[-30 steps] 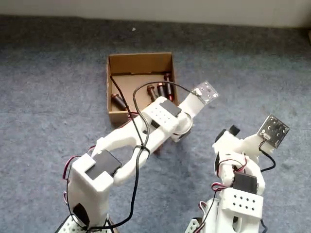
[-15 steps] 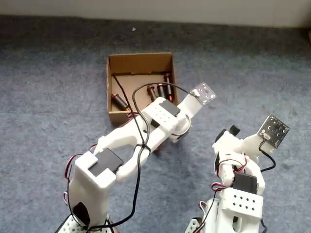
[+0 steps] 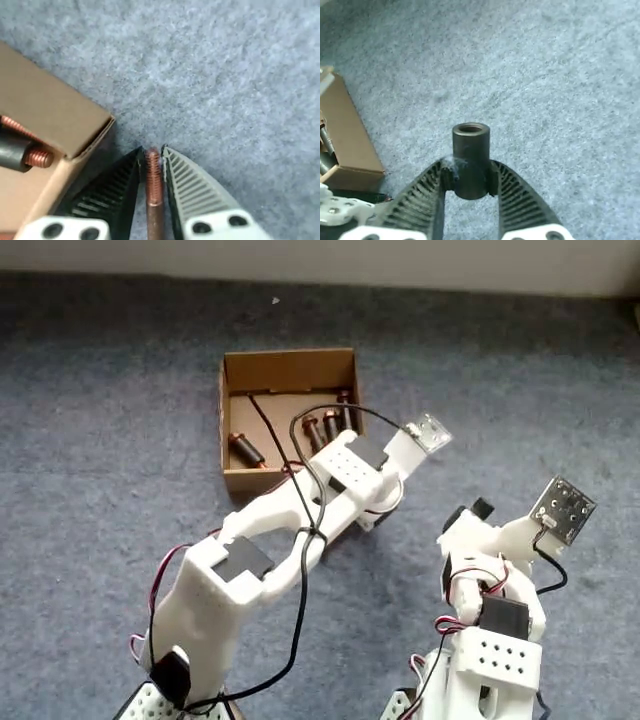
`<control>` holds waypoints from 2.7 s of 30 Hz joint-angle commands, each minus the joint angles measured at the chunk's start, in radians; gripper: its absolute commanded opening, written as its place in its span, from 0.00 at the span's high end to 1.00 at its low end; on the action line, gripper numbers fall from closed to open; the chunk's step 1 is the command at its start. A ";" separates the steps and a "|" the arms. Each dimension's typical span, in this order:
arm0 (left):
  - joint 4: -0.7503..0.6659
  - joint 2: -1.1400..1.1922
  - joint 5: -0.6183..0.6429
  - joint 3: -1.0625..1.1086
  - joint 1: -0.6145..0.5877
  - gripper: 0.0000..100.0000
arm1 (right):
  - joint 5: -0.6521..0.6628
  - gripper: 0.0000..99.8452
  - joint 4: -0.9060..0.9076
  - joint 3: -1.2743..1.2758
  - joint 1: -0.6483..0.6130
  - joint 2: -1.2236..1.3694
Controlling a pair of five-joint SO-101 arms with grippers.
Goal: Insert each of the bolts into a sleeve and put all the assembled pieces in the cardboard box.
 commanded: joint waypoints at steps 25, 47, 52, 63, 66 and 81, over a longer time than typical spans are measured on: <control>0.241 -0.639 0.006 0.125 0.105 1.00 | -0.006 0.99 -0.022 -0.007 0.010 -0.025; 0.463 -0.900 -0.215 0.171 0.042 1.00 | -0.006 0.99 -0.022 -0.007 0.010 -0.025; 0.437 -0.972 -0.152 0.236 -0.035 1.00 | -0.006 0.99 -0.022 -0.007 0.010 -0.025; -0.166 -1.483 0.084 0.865 -0.036 1.00 | -0.006 0.99 -0.021 -0.007 0.012 -0.025; -0.353 -1.615 0.101 1.072 -0.035 1.00 | -0.006 0.99 -0.021 -0.007 0.012 -0.025; -0.890 -1.963 0.080 1.753 -0.062 0.94 | -0.006 0.99 -0.021 -0.007 0.012 -0.025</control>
